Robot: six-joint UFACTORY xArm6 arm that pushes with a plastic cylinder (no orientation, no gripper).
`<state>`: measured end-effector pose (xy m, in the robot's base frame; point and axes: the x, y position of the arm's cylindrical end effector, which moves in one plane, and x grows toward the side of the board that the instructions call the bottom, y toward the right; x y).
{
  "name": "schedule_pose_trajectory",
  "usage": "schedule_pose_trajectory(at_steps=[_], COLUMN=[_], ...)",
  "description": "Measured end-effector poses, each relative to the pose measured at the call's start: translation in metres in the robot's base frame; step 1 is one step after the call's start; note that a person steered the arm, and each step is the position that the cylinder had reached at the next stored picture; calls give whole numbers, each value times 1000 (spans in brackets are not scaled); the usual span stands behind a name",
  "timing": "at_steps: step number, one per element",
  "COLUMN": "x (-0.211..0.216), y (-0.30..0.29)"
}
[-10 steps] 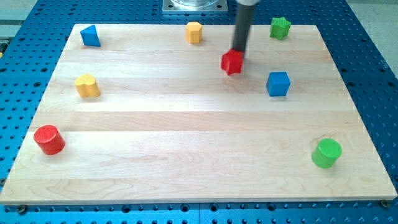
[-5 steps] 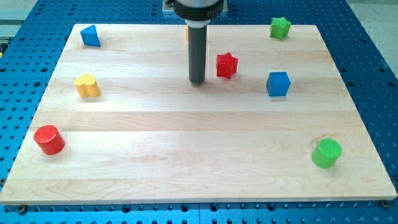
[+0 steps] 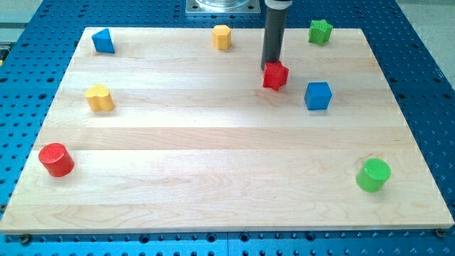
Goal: Push the red star diagonal to the blue cube
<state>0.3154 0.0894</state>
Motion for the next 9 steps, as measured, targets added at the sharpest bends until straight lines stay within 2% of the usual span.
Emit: schedule_pose_trajectory(at_steps=[1, 2, 3, 4, 5, 6, 8, 9], x=[37, 65, 19, 12, 84, 115, 75, 134], y=[-52, -65, -29, -5, 12, -22, 18, 37])
